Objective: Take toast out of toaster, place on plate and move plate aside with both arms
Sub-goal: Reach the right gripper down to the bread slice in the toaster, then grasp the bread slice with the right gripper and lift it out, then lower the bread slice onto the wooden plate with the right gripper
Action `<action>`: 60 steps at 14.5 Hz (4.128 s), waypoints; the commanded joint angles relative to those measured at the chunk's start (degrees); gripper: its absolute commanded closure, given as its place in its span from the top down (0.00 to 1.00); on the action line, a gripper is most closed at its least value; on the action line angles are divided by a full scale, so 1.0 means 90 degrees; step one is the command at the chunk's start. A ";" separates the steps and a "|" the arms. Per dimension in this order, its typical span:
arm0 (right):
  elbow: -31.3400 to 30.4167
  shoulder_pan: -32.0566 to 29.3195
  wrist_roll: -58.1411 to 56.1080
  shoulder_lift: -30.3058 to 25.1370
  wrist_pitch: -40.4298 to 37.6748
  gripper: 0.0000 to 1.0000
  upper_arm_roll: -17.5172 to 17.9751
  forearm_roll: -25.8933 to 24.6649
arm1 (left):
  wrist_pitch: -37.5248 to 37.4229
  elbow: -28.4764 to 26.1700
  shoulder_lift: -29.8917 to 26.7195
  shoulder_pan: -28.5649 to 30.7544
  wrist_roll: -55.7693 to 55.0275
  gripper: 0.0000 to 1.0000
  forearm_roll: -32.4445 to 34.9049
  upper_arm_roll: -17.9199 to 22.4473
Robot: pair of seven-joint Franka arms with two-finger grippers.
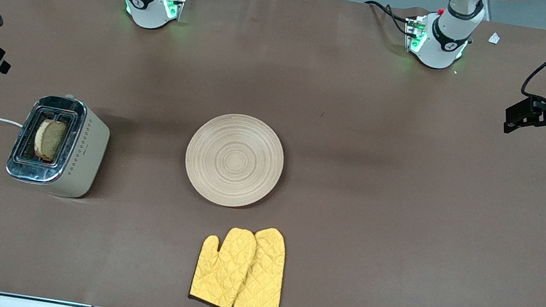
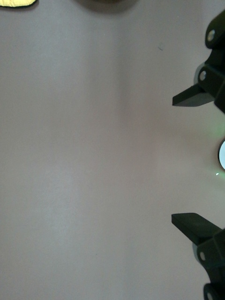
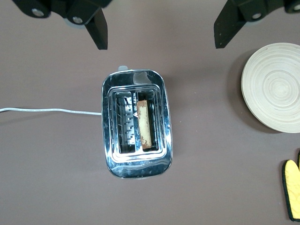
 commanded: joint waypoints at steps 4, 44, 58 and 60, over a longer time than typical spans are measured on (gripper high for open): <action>-0.0053 -0.0032 0.0068 0.0650 0.0391 1.00 -0.0009 0.0021 | 0.0003 0.0181 0.0212 0.0011 -0.0050 1.00 -0.0060 0.0002; 0.0786 0.2585 0.2988 0.2858 0.0986 0.04 0.0020 0.0936 | 0.0306 0.0152 0.0583 0.0040 0.0008 1.00 -0.0021 0.0050; -0.0513 0.3757 0.3242 0.3338 0.4035 0.53 0.0010 0.3781 | 0.0618 -0.0024 0.0730 0.0001 -0.0060 1.00 0.0018 0.0050; -0.0513 0.3738 0.3203 0.3338 0.4015 1.00 -0.0009 0.3752 | 0.0628 -0.0043 0.0740 0.0001 -0.0060 1.00 -0.0011 0.0041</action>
